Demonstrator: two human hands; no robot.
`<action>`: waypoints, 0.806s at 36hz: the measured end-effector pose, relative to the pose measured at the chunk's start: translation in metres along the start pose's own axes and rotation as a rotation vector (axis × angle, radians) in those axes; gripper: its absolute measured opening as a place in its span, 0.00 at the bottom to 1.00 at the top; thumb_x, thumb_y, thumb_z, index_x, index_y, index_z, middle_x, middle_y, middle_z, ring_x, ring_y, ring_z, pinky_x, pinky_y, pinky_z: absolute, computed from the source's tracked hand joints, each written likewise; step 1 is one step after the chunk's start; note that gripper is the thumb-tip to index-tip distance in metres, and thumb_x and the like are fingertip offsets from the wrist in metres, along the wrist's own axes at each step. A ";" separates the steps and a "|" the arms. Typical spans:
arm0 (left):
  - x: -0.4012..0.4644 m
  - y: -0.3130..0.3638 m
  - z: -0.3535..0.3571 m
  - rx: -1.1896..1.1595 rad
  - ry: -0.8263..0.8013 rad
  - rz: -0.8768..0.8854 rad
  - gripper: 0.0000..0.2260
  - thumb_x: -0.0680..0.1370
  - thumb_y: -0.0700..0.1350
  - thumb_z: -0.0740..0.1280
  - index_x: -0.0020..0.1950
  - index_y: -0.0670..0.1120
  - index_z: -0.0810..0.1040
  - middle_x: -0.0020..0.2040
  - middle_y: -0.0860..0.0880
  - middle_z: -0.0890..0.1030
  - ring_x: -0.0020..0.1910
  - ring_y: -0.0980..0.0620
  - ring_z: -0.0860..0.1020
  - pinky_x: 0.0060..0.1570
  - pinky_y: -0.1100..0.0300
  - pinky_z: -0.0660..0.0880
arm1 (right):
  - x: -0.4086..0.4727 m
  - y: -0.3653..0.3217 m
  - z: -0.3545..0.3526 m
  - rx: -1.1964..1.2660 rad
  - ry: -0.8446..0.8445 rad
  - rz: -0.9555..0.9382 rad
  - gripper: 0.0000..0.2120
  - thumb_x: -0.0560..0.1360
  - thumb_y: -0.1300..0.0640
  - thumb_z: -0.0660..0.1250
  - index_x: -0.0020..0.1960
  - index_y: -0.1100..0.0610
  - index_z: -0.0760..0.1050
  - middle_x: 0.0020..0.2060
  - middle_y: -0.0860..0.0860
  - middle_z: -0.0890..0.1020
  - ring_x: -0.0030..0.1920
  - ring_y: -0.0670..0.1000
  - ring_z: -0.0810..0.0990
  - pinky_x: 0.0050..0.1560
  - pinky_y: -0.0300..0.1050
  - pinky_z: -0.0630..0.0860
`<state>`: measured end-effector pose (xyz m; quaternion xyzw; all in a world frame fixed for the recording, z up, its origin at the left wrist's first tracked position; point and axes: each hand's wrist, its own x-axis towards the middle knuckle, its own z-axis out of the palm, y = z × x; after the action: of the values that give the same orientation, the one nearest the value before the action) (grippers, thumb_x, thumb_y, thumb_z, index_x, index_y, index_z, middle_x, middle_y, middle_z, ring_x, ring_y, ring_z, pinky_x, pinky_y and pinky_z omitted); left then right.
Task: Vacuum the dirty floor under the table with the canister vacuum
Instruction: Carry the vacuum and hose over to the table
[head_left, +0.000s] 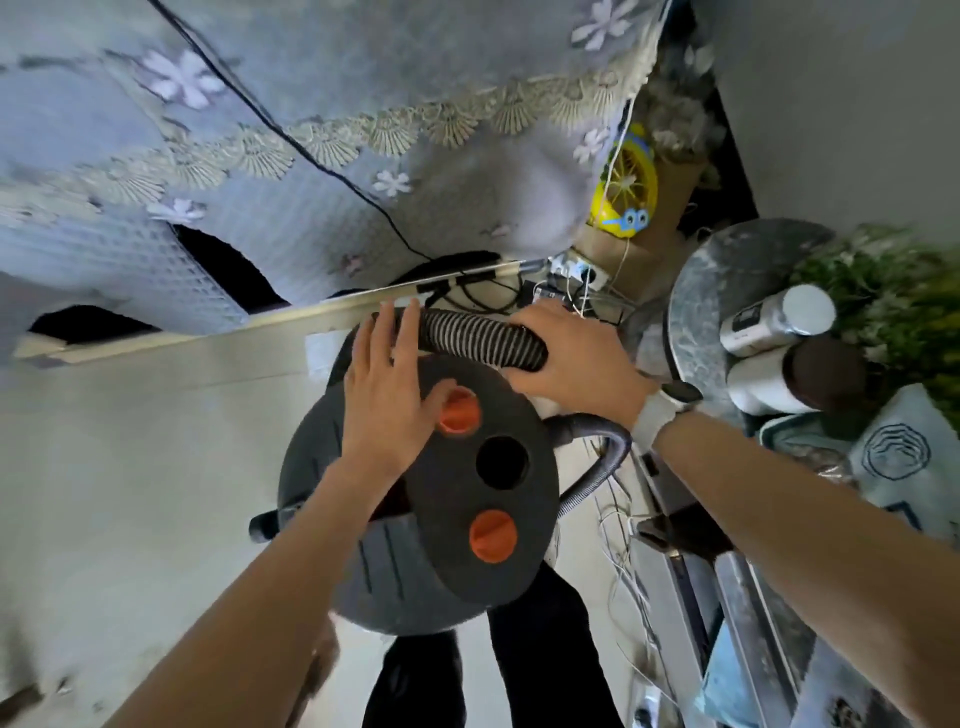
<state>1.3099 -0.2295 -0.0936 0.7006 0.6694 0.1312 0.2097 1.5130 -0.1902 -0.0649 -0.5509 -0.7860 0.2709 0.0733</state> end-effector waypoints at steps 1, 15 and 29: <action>-0.004 -0.007 -0.011 0.004 0.017 0.005 0.37 0.74 0.55 0.68 0.77 0.43 0.57 0.76 0.38 0.60 0.74 0.35 0.58 0.70 0.37 0.59 | 0.000 -0.017 0.001 -0.020 0.006 -0.054 0.24 0.70 0.45 0.70 0.63 0.53 0.75 0.54 0.50 0.77 0.52 0.54 0.79 0.49 0.50 0.75; -0.152 -0.109 -0.094 -0.152 -0.202 0.016 0.33 0.61 0.71 0.63 0.55 0.49 0.77 0.40 0.55 0.81 0.39 0.50 0.80 0.37 0.60 0.72 | -0.068 -0.154 0.066 -0.127 0.062 -0.424 0.22 0.67 0.43 0.70 0.57 0.53 0.80 0.48 0.52 0.80 0.46 0.54 0.79 0.51 0.48 0.70; -0.251 -0.085 -0.039 -0.562 -0.415 -0.129 0.19 0.71 0.52 0.75 0.54 0.51 0.68 0.41 0.58 0.75 0.43 0.55 0.76 0.41 0.65 0.71 | -0.070 -0.151 0.078 1.413 0.296 0.864 0.10 0.76 0.55 0.69 0.51 0.60 0.73 0.34 0.54 0.76 0.32 0.52 0.79 0.34 0.43 0.80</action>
<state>1.1992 -0.4724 -0.0752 0.5834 0.5931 0.1516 0.5337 1.3826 -0.3178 -0.0413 -0.6578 -0.1338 0.6283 0.3932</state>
